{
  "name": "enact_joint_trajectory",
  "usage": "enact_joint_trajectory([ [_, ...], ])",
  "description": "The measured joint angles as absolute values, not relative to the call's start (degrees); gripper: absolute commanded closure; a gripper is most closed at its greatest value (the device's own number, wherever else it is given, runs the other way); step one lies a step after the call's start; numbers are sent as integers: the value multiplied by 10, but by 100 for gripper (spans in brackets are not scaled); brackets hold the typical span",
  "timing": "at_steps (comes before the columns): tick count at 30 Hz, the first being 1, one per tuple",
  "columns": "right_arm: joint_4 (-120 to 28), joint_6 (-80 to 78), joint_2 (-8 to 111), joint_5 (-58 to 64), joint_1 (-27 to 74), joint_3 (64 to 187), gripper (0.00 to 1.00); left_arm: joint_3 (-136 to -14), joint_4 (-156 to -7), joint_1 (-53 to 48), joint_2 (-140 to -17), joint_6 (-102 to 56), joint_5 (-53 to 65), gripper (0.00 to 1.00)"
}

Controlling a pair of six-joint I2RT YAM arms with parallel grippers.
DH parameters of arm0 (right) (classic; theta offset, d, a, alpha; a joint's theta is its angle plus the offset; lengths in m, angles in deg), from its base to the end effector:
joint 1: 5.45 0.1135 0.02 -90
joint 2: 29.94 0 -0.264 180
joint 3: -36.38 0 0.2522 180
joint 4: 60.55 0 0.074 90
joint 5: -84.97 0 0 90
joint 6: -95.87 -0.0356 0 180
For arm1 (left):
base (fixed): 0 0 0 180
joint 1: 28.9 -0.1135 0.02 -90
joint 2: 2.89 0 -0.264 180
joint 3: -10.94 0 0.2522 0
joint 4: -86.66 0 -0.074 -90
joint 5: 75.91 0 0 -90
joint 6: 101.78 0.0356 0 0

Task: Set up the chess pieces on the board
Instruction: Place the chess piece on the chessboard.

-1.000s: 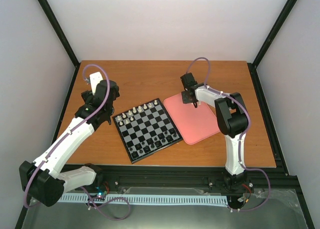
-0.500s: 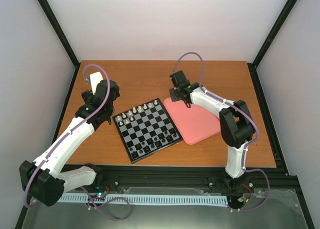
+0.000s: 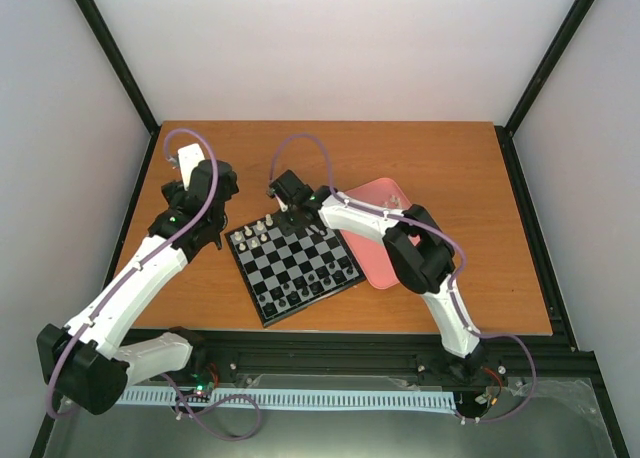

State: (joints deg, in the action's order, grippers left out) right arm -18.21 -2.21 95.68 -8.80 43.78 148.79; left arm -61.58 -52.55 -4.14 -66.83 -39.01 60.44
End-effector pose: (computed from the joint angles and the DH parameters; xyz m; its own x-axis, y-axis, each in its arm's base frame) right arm 0.3160 0.3629 0.1802 -0.6360 -0.5228 -0.5677 -0.6485 0.7608 0.0258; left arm 0.2258 -0.0758 0.3357 -0.3083 -0.2056 -0.9288 -0.4587 0.8875 -0.0442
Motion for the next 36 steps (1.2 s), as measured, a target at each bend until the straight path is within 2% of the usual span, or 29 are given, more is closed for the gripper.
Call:
enact_joint_trajectory([
  [14, -153, -7, 984, -39, 463, 1545, 94, -616, -526, -41, -668, -390, 604, 0],
  [36, -124, 5, 1025, -37, 471, 1577, 92, -616, -526, -41, -668, -390, 604, 0],
])
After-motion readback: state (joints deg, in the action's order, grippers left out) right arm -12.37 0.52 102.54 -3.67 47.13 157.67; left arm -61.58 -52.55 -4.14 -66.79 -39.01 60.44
